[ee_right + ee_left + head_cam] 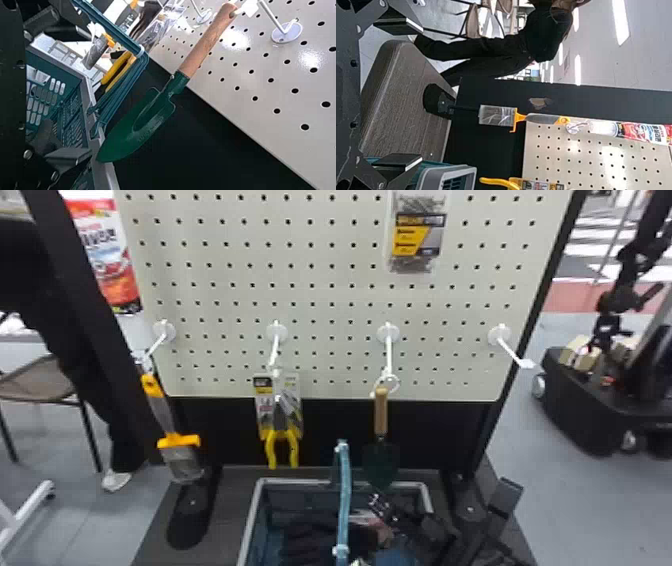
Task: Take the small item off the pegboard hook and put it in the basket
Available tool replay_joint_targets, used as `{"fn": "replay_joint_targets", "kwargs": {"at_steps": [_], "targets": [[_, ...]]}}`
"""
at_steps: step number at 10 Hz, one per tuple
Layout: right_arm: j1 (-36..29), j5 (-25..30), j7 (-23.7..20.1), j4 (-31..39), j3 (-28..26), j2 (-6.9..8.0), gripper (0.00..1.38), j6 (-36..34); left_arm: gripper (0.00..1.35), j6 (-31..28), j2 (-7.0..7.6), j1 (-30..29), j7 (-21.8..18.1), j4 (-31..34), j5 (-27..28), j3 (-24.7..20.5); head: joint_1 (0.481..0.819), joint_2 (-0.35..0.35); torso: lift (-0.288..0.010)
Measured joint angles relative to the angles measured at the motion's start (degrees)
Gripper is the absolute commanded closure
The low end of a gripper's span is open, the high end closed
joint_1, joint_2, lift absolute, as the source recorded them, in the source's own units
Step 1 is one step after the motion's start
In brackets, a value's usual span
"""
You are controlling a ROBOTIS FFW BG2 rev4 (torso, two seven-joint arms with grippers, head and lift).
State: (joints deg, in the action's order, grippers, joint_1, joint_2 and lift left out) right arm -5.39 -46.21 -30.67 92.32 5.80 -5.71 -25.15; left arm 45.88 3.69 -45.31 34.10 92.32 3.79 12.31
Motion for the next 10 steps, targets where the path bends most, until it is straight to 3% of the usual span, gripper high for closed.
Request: {"fn": "replay_joint_targets", "kwargs": {"at_steps": [4,8,10], "targets": [[-0.1,1.4,0.5,2.6,-0.1,-0.15,0.14,0.0,0.17,0.0,0.01,-0.1,0.0,0.0,0.0,0.0,0.549,0.0,-0.1],[-4.7,9.0,8.3,22.9,-3.1,-0.53,0.14,-2.8,0.16,0.3,-0.07,0.0,0.0,0.0,0.6,-0.2,0.549,0.0,-0.1],[-8.7,13.0,10.5,26.2,-5.6,-0.48,0.14,0.5,0.16,0.7,-0.53,0.0,0.0,0.0,1.6,-0.9,0.549,0.0,-0.1]]}}
